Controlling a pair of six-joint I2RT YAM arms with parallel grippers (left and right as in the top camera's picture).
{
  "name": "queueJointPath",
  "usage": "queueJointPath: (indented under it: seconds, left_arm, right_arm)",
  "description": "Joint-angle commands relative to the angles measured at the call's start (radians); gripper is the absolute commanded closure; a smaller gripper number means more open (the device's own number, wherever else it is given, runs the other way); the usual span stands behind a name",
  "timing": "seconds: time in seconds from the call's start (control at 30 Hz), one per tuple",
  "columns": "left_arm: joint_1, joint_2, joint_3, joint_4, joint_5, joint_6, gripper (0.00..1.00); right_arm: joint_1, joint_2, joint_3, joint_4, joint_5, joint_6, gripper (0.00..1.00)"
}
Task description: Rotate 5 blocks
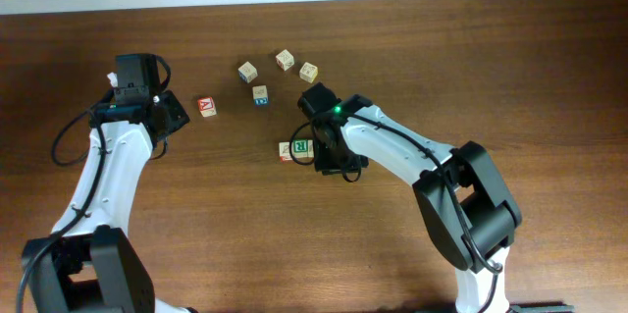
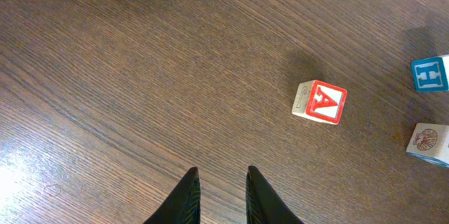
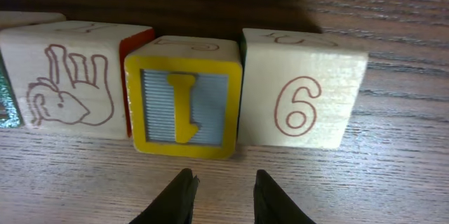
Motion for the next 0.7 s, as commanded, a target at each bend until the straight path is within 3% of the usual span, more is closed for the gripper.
queueJointPath:
  seconds: [0.0, 0.67]
  left_arm:
    - [0.008, 0.010, 0.005, -0.003, -0.016, -0.005, 0.79]
    - [0.008, 0.010, 0.005, -0.018, -0.016, -0.005, 0.78]
  right_arm:
    - [0.008, 0.008, 0.012, 0.014, 0.020, 0.015, 0.71]
    - [0.008, 0.020, 0.008, 0.059, 0.045, 0.015, 0.71]
